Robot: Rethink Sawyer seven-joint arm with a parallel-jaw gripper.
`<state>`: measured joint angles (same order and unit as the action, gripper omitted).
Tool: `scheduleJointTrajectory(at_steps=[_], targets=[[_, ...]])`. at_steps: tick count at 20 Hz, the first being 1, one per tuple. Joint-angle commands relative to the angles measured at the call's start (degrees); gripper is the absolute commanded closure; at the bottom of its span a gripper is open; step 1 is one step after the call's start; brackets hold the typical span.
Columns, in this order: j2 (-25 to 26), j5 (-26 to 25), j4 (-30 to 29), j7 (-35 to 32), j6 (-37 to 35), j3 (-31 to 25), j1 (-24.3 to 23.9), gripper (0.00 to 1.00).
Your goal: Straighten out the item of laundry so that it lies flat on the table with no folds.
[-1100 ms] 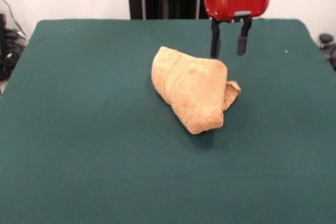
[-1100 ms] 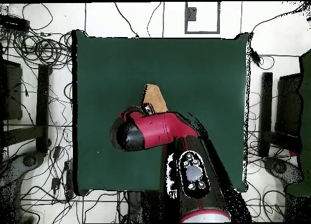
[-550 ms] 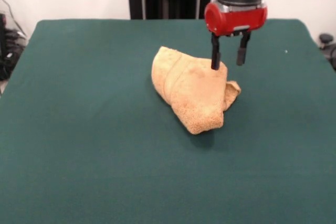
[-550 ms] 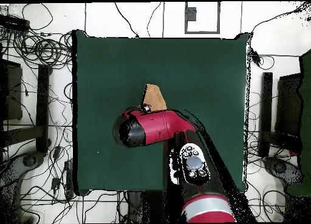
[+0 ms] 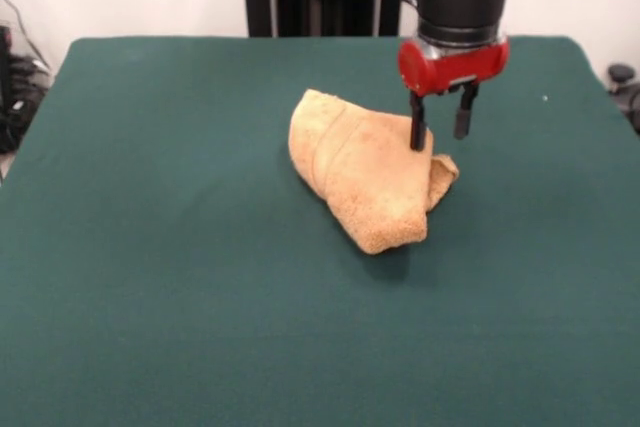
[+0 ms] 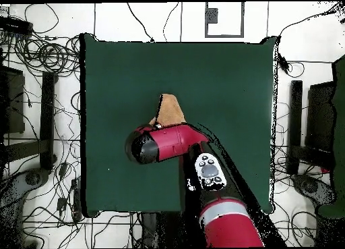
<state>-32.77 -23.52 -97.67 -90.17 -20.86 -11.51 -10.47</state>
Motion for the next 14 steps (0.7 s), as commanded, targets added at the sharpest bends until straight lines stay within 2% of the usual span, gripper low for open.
scheduleJointTrajectory(at_steps=[1, 5, 10, 14], targets=[[5.7, -4.9, 2.2, 4.8, -4.0, -5.0, -0.3, 0.0], [6.9, -5.9, 3.1, 5.7, -6.9, -4.8, -0.6, 0.0], [8.4, -7.1, 4.1, 5.4, -6.4, -5.1, -0.9, 0.0], [6.7, -6.5, 3.4, 4.7, -6.4, -5.7, -0.6, 0.0]])
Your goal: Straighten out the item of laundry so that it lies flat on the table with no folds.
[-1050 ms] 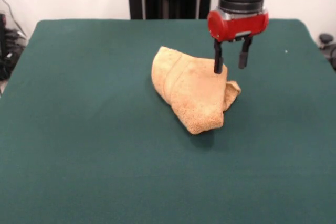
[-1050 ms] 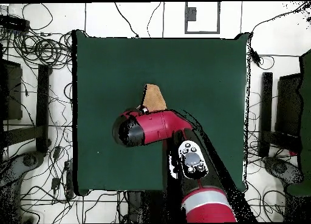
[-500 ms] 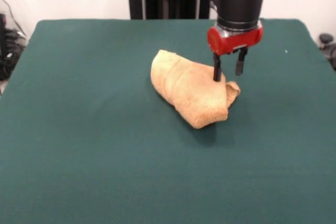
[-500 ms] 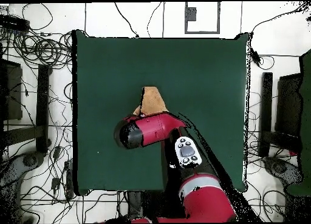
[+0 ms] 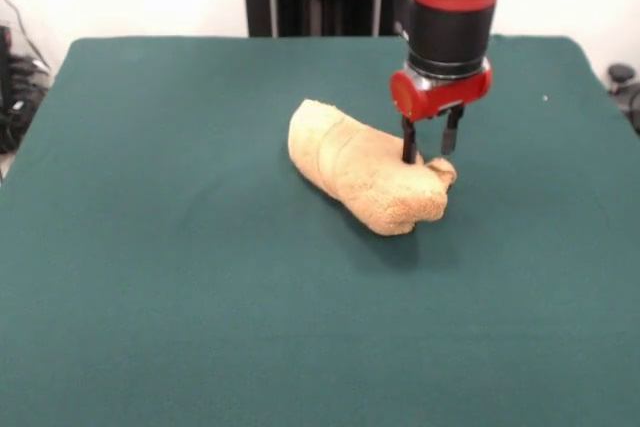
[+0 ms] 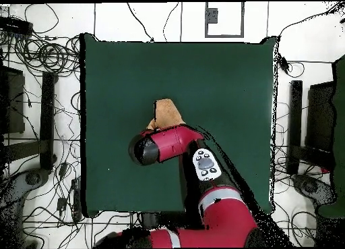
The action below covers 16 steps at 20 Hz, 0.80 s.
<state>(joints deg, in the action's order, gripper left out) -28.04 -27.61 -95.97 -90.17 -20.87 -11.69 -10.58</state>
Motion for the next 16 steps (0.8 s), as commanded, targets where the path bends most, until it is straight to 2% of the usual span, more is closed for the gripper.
scheduleJointTrajectory(at_steps=[1, 9, 16], targets=[[1.0, -2.0, 1.3, 4.3, -6.4, -5.7, -0.3, 0.0], [-4.3, 0.5, 0.1, 2.1, -8.6, -6.4, 1.0, 0.0], [-5.9, 1.6, -0.8, 0.9, -9.7, -7.3, 1.4, 0.0]])
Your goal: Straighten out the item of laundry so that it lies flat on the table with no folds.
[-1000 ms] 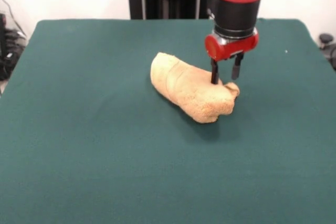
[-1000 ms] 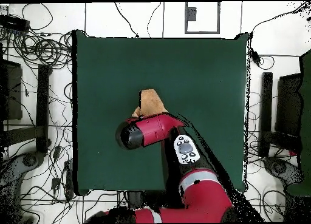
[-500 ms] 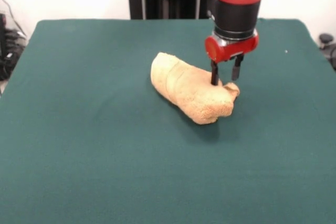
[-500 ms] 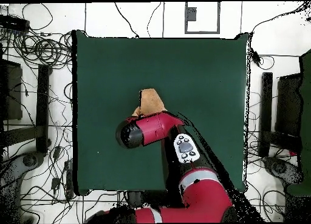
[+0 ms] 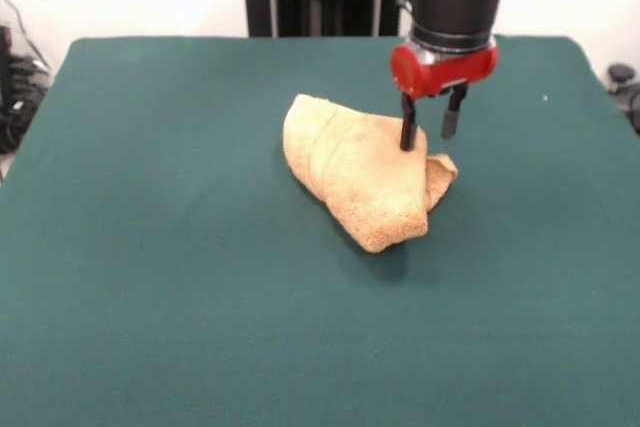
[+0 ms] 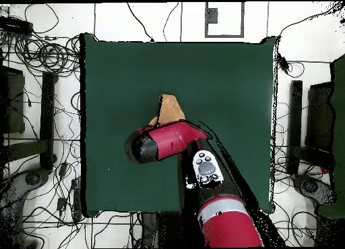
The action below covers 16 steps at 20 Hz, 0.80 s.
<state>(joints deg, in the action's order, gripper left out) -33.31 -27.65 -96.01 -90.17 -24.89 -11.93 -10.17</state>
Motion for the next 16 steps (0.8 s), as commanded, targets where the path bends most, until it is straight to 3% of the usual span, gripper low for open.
scheduleJointTrajectory(at_steps=[1, 11, 16], targets=[[-0.9, 1.8, -1.3, 1.1, -5.0, -7.8, 0.4, 0.0], [1.5, 0.6, -3.9, 2.2, -0.5, -13.4, -4.0, 0.0], [2.4, -0.9, -3.5, 2.6, -2.0, -13.5, -4.0, 0.0]])
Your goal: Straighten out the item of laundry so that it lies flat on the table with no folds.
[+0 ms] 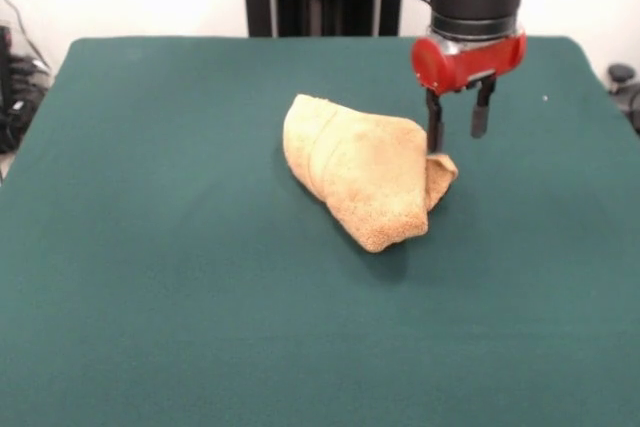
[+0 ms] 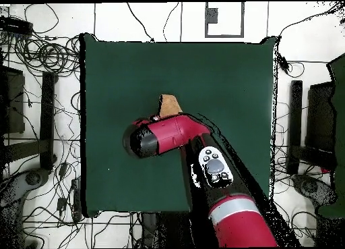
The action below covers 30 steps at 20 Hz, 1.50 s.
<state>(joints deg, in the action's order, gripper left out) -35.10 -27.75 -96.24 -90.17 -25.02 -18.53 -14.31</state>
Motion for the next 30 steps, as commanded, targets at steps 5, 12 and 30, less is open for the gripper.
scheduleJointTrajectory(at_steps=[5, 12, 30], targets=[[5.6, -2.1, -1.9, 4.0, -3.6, -6.2, 0.4, 0.0], [5.7, -3.8, -1.8, 4.6, -3.3, -4.9, 0.6, 0.0], [9.7, -9.6, -1.1, 1.3, 2.3, -4.6, 0.3, 0.0]])
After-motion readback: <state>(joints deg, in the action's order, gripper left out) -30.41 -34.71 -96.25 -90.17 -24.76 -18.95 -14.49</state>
